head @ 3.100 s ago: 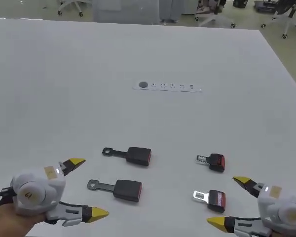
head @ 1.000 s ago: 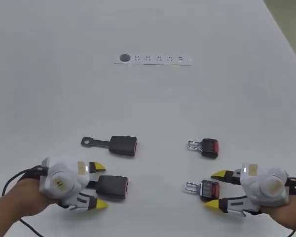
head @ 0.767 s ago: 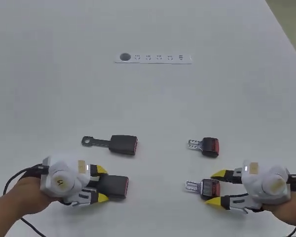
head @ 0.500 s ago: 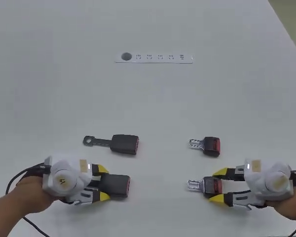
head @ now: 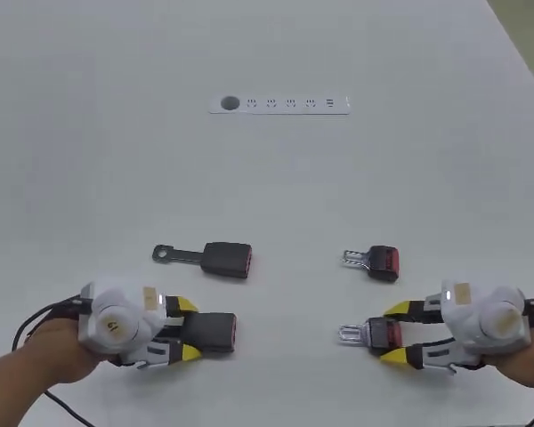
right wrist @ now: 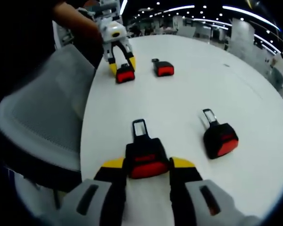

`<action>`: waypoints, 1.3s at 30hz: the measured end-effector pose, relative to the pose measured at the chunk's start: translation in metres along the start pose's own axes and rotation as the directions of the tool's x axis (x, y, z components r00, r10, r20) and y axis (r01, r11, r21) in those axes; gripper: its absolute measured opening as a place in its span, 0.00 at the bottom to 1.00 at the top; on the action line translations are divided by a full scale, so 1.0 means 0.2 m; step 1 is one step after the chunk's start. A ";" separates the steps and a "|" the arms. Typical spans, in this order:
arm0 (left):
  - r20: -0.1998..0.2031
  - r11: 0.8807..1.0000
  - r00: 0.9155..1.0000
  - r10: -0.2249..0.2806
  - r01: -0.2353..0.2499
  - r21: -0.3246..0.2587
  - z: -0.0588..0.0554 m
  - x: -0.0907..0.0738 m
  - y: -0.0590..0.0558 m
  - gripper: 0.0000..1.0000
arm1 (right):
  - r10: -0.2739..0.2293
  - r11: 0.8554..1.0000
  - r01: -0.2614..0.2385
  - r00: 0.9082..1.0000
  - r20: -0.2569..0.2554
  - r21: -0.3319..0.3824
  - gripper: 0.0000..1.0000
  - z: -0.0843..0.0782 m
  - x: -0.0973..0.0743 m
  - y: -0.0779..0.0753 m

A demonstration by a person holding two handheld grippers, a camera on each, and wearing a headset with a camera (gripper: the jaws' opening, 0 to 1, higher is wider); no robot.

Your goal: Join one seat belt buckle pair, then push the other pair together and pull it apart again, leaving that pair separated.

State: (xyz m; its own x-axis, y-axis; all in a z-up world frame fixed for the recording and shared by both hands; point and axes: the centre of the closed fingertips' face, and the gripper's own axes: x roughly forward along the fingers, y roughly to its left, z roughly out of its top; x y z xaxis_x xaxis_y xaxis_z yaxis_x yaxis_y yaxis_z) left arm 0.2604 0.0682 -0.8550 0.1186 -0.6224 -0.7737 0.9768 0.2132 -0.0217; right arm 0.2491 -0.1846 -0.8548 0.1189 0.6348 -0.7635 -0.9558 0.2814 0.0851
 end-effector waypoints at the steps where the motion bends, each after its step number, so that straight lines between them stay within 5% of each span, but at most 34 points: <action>1: -0.003 1.000 1.000 -0.001 0.001 0.003 0.00 0.00 0.00 0.34 | -0.002 1.000 0.002 1.000 0.004 -0.001 0.35 0.01 0.01 0.00; 39: -0.043 1.000 0.999 -0.015 0.016 0.018 0.00 0.02 0.01 0.34 | 0.042 0.999 -0.040 0.988 0.145 -0.017 0.35 0.51 0.44 0.15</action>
State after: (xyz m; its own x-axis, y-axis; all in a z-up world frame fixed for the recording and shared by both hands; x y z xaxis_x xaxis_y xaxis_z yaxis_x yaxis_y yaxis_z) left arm 0.2629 0.0661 -0.8578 0.0961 -0.5926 -0.7997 0.9816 0.1898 -0.0227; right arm 0.2582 -0.0472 -0.8538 0.1169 0.7439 -0.6580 -0.9641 0.2441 0.1047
